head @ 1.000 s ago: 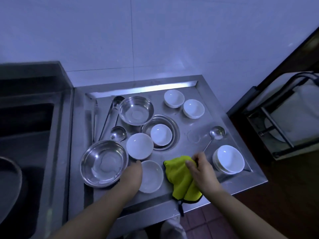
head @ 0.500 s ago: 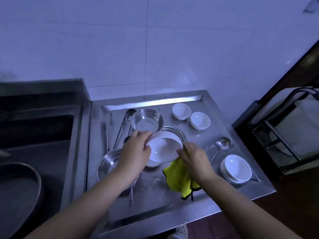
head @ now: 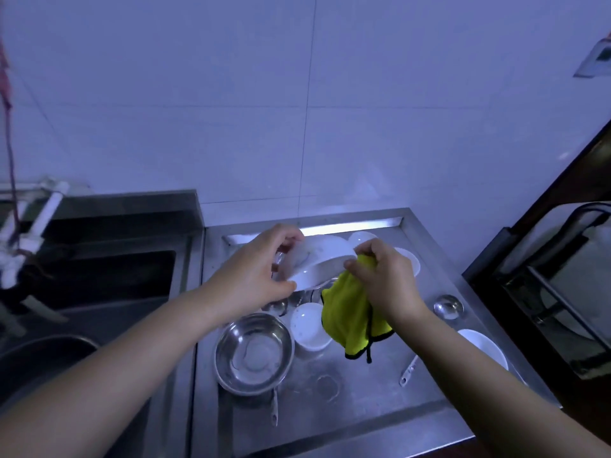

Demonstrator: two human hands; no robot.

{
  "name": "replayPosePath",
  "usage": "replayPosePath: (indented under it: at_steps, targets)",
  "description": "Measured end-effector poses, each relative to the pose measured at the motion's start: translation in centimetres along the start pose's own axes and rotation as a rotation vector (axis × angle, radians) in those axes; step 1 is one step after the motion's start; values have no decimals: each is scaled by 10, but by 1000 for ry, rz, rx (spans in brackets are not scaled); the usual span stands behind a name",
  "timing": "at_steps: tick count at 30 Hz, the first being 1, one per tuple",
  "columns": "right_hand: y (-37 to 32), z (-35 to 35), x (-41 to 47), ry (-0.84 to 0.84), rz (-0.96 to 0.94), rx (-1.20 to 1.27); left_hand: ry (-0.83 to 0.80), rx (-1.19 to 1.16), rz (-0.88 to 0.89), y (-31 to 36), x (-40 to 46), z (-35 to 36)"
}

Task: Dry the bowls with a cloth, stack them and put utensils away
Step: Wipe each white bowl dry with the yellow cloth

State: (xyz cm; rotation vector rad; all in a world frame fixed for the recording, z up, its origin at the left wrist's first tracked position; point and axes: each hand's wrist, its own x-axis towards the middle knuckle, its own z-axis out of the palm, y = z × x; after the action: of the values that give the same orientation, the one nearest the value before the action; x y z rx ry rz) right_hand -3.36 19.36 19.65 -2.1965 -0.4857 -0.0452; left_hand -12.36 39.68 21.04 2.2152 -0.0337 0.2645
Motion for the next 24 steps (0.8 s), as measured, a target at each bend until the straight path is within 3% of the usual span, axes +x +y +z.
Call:
replayPosePath:
  at_steps: [4,6,8,12,14,19,22,24]
  targets:
    - [-17,-7,5,65,75,129,63,-84,-117,-2,3,-3]
    - [-33,-9,7,73,-31,194,85,-145,-164,1,6,1]
    - [-48,-9,6,-27,-180,176,118,-255,-209,10,11,6]
    - [-31,-12,14,-49,-642,-430,230,-611,-260,32,24,8]
    - [-19,-19,20,-122,-682,-492,223,-642,-242,44,28,13]
    - [-20,-22,22,-194,-654,-211,207,-686,-184,64,40,32]
    - [-20,-27,17,-207,-750,-26,152,-693,-167,70,42,30]
    - [-12,-31,15,-202,-854,-66,135,-685,-149,71,43,25]
